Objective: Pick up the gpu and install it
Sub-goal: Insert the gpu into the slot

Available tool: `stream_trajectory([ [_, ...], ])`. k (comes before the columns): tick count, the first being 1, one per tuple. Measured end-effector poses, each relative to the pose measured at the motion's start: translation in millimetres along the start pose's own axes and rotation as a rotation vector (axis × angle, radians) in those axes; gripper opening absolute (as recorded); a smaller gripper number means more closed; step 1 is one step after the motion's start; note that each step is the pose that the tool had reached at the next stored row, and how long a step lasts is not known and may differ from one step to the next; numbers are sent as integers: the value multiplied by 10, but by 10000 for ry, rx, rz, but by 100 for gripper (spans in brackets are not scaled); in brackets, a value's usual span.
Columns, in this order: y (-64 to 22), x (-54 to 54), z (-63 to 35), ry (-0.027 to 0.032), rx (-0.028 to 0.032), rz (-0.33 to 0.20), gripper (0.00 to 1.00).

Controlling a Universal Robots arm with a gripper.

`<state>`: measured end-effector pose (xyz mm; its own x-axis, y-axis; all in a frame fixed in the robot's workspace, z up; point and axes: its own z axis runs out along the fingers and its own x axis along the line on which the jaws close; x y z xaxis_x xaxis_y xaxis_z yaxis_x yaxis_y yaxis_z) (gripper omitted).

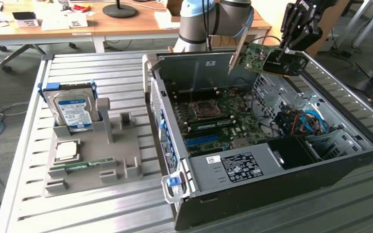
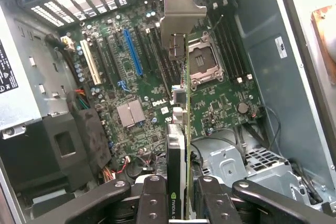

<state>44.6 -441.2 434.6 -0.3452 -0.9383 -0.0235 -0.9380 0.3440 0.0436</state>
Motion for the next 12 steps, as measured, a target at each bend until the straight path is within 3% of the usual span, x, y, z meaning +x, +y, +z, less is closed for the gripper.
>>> stream_trajectory([
  [5, 0, 0, 0, 9, -4, -179, 27],
  [12, 0, 0, 2, 65, -33, -1436, 27],
])
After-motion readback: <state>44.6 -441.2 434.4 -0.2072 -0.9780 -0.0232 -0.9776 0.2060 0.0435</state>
